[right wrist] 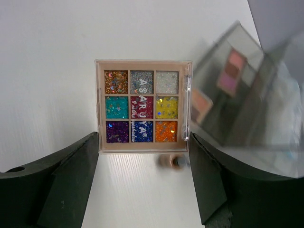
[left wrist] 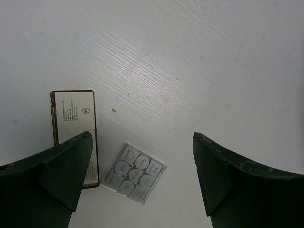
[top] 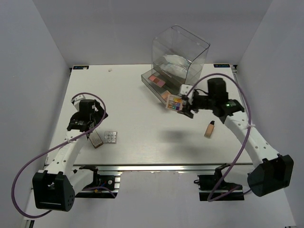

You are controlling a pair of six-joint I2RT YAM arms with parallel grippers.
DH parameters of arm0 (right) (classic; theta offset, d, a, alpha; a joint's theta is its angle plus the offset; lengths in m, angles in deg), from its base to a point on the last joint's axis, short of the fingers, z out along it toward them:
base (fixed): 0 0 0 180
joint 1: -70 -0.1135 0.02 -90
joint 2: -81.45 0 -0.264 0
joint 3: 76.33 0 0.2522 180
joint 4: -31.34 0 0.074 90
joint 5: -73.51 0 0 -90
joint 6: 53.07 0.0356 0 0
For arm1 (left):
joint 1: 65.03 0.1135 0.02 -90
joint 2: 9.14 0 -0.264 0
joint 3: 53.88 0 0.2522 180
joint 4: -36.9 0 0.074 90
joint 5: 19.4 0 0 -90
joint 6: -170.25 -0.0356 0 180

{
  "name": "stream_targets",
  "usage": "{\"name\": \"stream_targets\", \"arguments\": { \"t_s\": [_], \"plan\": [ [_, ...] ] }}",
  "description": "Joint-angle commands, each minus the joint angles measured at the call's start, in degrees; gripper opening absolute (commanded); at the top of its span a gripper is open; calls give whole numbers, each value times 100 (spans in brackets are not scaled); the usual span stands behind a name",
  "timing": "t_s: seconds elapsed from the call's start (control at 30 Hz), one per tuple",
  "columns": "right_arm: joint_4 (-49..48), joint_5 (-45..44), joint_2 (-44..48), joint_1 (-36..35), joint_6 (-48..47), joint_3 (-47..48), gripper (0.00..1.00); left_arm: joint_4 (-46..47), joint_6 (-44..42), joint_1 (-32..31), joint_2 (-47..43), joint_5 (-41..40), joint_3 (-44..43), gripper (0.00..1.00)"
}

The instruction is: Organize the makeup

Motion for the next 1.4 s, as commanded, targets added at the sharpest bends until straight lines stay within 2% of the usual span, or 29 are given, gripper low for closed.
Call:
{"name": "stream_targets", "arguments": {
  "t_s": [0.0,0.03,0.1,0.2,0.37,0.6,0.73,0.77,0.93,1.27,1.37],
  "plan": [
    [-1273,-915,-282,-948,1267,78,9,-27,-145,31,11,68,-107,96],
    [-1496,-1553,-432,-1124,1516,139,10,-36,-136,31,11,95,-107,96],
    [-1665,-2058,-1000,-1485,1868,576,11,-62,-118,31,-42,95,-89,96],
    [-2120,-3409,-1706,-1793,2369,1078,11,-71,-57,31,-252,42,77,96],
    [-2535,-4555,-2506,-1986,2398,1545,13,-106,110,31,-604,42,332,96],
    [-2641,-5540,-3438,-2022,2309,1968,25,-343,40,31,-789,-46,385,97],
    [-2589,-5655,-3667,-2022,2274,2047,42,-387,22,31,-833,-46,403,97],
    [-2554,-5638,-3702,-2022,2265,2056,56,-387,31,31,-824,-28,412,97],
    [-2395,-5532,-3817,-2022,2195,2029,89,-440,58,31,-816,-45,377,98],
    [-2089,-4980,-3449,-1934,2362,2108,89,-817,110,31,-667,-89,227,98],
    [-1668,-3621,-3037,-1777,2170,2248,89,-1247,251,31,-351,-396,113,98]
  ]
}}
